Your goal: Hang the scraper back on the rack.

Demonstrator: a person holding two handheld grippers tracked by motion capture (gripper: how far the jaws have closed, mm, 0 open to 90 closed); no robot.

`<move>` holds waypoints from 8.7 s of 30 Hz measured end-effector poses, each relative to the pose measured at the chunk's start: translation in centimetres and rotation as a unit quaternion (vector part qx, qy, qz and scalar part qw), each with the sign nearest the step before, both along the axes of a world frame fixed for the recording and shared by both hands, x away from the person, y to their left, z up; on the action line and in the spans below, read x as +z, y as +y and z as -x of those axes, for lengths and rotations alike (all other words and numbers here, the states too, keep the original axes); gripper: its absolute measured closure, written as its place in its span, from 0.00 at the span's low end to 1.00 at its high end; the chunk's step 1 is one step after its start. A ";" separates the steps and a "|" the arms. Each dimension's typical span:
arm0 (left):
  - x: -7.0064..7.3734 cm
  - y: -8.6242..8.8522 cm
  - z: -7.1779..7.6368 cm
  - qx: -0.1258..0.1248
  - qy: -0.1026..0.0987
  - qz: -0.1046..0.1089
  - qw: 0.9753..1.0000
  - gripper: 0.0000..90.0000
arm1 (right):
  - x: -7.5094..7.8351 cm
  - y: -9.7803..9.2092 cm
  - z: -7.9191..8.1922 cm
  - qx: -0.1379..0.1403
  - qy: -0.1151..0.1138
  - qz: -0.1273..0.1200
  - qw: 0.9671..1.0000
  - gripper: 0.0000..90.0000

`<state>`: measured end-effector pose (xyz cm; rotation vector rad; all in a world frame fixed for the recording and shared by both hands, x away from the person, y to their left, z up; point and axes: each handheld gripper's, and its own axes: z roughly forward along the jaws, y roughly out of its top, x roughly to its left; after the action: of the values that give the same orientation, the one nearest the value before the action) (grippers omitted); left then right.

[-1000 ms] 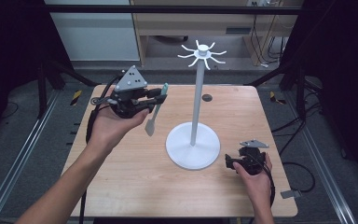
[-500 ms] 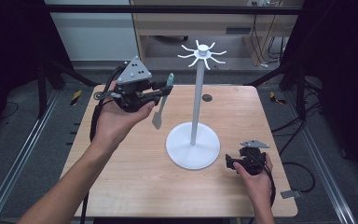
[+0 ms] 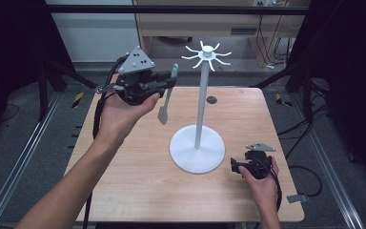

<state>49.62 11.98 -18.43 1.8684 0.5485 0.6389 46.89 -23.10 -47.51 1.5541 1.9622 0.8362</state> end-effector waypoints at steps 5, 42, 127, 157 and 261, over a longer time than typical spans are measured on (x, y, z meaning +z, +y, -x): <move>0.2 0.3 -0.8 0.005 0.005 0.016 1.000 0.82 | 0.0 0.0 0.0 0.001 0.002 0.001 1.000 0.09; 0.8 -1.2 -2.1 -0.024 0.036 0.047 0.998 0.82 | 0.0 0.2 0.0 0.001 0.002 -0.002 1.000 0.09; -2.8 -0.2 0.2 -0.035 0.049 0.020 0.998 0.14 | -0.1 0.3 -0.1 0.005 0.004 0.003 1.000 0.09; -9.7 4.1 3.4 -0.019 0.051 -0.017 0.998 0.08 | -0.2 0.2 0.0 -0.001 0.009 0.003 1.000 0.09; -29.6 15.4 0.4 0.141 0.143 -0.082 0.976 0.05 | -0.5 0.5 0.0 0.007 0.016 0.012 1.000 0.09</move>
<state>49.17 27.38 -48.04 2.0724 0.9881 0.6179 46.87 -22.61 -48.00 1.5515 2.0017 0.7956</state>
